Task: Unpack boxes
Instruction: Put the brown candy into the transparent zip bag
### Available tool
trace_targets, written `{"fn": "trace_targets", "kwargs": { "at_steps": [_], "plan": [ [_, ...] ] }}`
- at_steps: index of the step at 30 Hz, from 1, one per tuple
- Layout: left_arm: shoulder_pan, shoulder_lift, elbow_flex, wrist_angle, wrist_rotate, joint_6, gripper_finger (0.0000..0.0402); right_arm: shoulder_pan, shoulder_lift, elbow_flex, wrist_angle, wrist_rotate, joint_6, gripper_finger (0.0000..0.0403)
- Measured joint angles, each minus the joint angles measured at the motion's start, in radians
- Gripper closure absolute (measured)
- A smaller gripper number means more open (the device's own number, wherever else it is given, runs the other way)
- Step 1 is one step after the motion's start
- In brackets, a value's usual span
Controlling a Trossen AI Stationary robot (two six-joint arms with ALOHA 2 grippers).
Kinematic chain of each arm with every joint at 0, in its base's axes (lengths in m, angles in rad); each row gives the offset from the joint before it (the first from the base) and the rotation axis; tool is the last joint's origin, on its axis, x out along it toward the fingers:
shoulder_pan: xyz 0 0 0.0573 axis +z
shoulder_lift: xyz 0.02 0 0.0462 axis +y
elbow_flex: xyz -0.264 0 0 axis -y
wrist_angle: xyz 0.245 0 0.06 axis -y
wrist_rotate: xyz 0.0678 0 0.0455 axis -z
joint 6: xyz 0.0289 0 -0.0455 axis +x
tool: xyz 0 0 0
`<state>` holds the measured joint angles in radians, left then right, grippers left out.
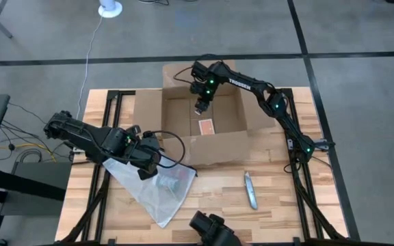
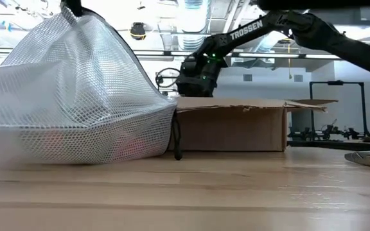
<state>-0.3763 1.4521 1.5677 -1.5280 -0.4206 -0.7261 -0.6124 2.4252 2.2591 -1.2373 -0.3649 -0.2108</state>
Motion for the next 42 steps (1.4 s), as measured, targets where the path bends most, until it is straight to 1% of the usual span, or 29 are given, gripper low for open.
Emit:
{"fn": "trace_targets", "kwargs": {
  "at_steps": [2, 4, 6, 8, 10, 12, 16, 20, 27, 30, 32, 35, 39, 42],
  "plan": [
    [0.0, 0.0, 0.0, 0.0, -0.017, 0.005, 0.0402, -0.005, 0.0, -0.021, -0.004, 0.013, 0.0, 0.0267],
    [0.0, 0.0, 0.0, 0.0, -0.031, 0.006, 0.0402, -0.006, 0.0, -0.043, -0.003, 0.053, -0.007, 0.0218],
    [0.0, 0.0, 0.0, 0.0, -0.042, 0.006, 0.0402, -0.003, 0.0, -0.069, 0.019, 0.112, -0.036, 0.0169],
    [0.0, 0.0, 0.0, 0.0, -0.044, 0.006, 0.0402, 0.003, 0.001, -0.092, 0.062, 0.195, -0.059, 0.0128],
    [0.0, 0.0, 0.0, 0.0, -0.044, 0.006, 0.0402, 0.013, 0.002, -0.109, 0.112, 0.253, -0.063, 0.0098],
    [0.0, 0.0, 0.0, 0.0, -0.044, 0.005, 0.0402, 0.018, 0.002, -0.114, 0.16, 0.261, -0.003, 0.0081],
    [0.0, 0.0, 0.0, 0.003, -0.043, -0.001, 0.0402, 0.019, 0.002, -0.138, 0.254, 0.254, 0.153, 0.0076],
    [0.0, 0.0, 0.0, 0.029, -0.032, -0.002, 0.0402, 0.01, 0.002, -0.157, 0.255, 0.255, 0.258, 0.0085],
    [0.0, 0.0, 0.0, 0.052, -0.031, 0.004, 0.0402, 0.011, 0.02, -0.154, 0.278, 0.229, 0.284, 0.0092],
    [0.0, 0.0, 0.0, 0.056, -0.031, 0.003, 0.0402, 0.01, 0.02, -0.154, 0.285, 0.184, 0.224, 0.0092],
    [0.0, 0.0, 0.0, 0.057, -0.031, 0.003, 0.0402, 0.011, 0.02, -0.154, 0.29, 0.176, 0.186, 0.0092],
    [0.0, 0.0, 0.0, 0.06, -0.031, 0.003, 0.0402, 0.01, 0.022, -0.153, 0.292, 0.15, 0.175, 0.0092],
    [0.0, 0.0, 0.0, 0.06, -0.031, 0.003, 0.0402, -0.004, 0.042, -0.15, 0.293, 0.031, 0.215, 0.0098],
    [0.0, 0.0, 0.0, 0.06, -0.031, 0.004, 0.0402, -0.016, 0.046, -0.149, 0.288, -0.024, 0.237, 0.0117]
  ]
}}
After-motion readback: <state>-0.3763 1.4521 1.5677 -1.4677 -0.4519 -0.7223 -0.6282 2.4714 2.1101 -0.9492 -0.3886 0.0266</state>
